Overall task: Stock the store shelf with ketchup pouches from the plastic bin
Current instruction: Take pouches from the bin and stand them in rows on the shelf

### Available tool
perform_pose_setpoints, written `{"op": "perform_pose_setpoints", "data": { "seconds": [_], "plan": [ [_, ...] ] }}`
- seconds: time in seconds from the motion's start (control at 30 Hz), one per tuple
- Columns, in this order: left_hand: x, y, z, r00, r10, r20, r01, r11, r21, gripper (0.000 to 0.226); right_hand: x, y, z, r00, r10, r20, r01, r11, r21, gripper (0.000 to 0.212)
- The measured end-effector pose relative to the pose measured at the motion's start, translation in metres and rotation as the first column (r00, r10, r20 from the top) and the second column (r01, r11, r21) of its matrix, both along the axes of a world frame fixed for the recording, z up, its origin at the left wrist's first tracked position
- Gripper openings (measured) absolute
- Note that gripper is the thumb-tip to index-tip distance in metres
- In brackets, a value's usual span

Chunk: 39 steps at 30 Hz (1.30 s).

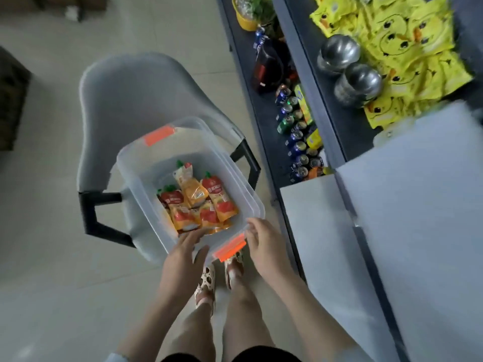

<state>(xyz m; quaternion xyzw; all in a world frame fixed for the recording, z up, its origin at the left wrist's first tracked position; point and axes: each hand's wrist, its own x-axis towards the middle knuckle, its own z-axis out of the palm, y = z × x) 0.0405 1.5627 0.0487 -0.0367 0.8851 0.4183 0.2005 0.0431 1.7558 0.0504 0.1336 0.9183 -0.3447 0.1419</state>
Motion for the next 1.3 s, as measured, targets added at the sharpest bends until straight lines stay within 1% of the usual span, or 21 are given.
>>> {"op": "perform_pose_setpoints", "data": {
  "seconds": [0.07,0.17,0.27,0.37,0.43,0.47,0.57,0.67,0.73,0.8,0.83,0.87,0.93,0.97,1.0,1.03,1.07,1.1,1.17,1.23,1.3],
  "plan": [
    [-0.015,-0.006,-0.030,0.996,0.071,0.049,-0.069,0.997,-0.029,0.039,-0.041,-0.015,-0.035,0.986,0.073,0.153,-0.075,0.997,0.003,0.039],
    [-0.046,-0.008,-0.073,0.985,0.144,0.097,-0.137,0.988,-0.075,0.044,-0.095,-0.032,-0.098,0.938,0.107,0.328,-0.123,0.992,0.030,0.043],
    [-0.087,-0.005,-0.113,0.981,0.152,0.123,-0.134,0.981,-0.141,0.049,-0.126,-0.042,-0.157,0.882,0.066,0.466,-0.074,0.997,-0.002,0.042],
    [-0.131,-0.001,-0.158,0.964,0.178,0.196,-0.136,0.968,-0.211,0.056,-0.135,-0.048,-0.201,0.852,-0.015,0.523,0.010,1.000,0.012,0.045],
    [-0.159,0.005,-0.185,0.944,0.208,0.254,-0.153,0.963,-0.220,0.059,-0.137,-0.050,-0.218,0.839,-0.019,0.543,-0.003,0.999,0.040,0.053],
    [-0.172,0.009,-0.198,0.932,0.230,0.281,-0.167,0.959,-0.229,0.062,-0.137,-0.051,-0.224,0.839,-0.024,0.544,-0.006,0.999,0.054,0.053],
    [-0.204,0.024,-0.226,0.893,0.323,0.313,-0.235,0.929,-0.287,0.077,-0.144,-0.049,-0.229,0.827,-0.073,0.558,0.058,0.997,0.046,0.044],
    [-0.218,0.032,-0.243,0.898,0.328,0.293,-0.205,0.901,-0.382,0.096,-0.151,-0.047,-0.229,0.811,-0.079,0.579,0.068,0.997,0.041,0.037],
    [-0.226,0.030,-0.243,0.885,0.335,0.323,-0.195,0.897,-0.396,0.102,-0.152,-0.048,-0.230,0.806,-0.086,0.586,0.073,0.996,0.045,0.033],
    [-0.234,0.025,-0.237,0.859,0.340,0.383,-0.204,0.914,-0.352,0.102,-0.151,-0.050,-0.229,0.796,-0.105,0.596,0.104,0.994,0.037,0.033],
    [-0.238,0.022,-0.231,0.844,0.337,0.417,-0.208,0.923,-0.323,0.098,-0.150,-0.050,-0.230,0.794,-0.114,0.597,0.126,0.992,0.022,0.038],
    [-0.240,0.018,-0.225,0.834,0.336,0.437,-0.219,0.929,-0.297,0.087,-0.149,-0.050,-0.231,0.791,-0.118,0.601,0.147,0.989,0.000,0.048],
    [-0.239,0.010,-0.209,0.829,0.362,0.427,-0.303,0.931,-0.202,0.047,-0.148,-0.052,-0.233,0.781,-0.116,0.614,0.183,0.982,-0.047,0.070],
    [-0.236,0.007,-0.200,0.810,0.396,0.433,-0.379,0.916,-0.129,0.030,-0.149,-0.053,-0.233,0.775,-0.100,0.624,0.181,0.981,-0.068,0.071],
    [-0.232,0.004,-0.191,0.772,0.434,0.464,-0.467,0.883,-0.049,0.021,-0.149,-0.054,-0.235,0.776,-0.074,0.627,0.165,0.982,-0.087,0.067],
    [-0.227,0.001,-0.182,0.721,0.460,0.519,-0.550,0.835,0.024,0.019,-0.150,-0.055,-0.239,0.774,-0.059,0.631,0.155,0.983,-0.097,0.061],
    [-0.222,-0.002,-0.173,0.674,0.464,0.575,-0.612,0.786,0.083,0.023,-0.152,-0.057,-0.238,0.771,-0.063,0.633,0.170,0.979,-0.110,0.054],
    [-0.216,-0.005,-0.166,0.651,0.447,0.613,-0.646,0.751,0.138,0.029,-0.154,-0.057,-0.237,0.766,-0.085,0.638,0.212,0.969,-0.125,0.047],
    [-0.205,-0.012,-0.155,0.656,0.412,0.632,-0.662,0.716,0.222,0.037,-0.159,-0.057,-0.234,0.755,-0.136,0.641,0.301,0.941,-0.154,0.039],
    [-0.196,-0.019,-0.144,0.661,0.411,0.628,-0.672,0.696,0.252,0.035,-0.163,-0.056,-0.229,0.766,-0.148,0.625,0.349,0.913,-0.212,0.034],
    [-0.188,-0.025,-0.132,0.653,0.421,0.629,-0.687,0.679,0.259,0.032,-0.165,-0.057,-0.215,0.799,-0.115,0.591,0.339,0.896,-0.285,0.039]
  ]
}}
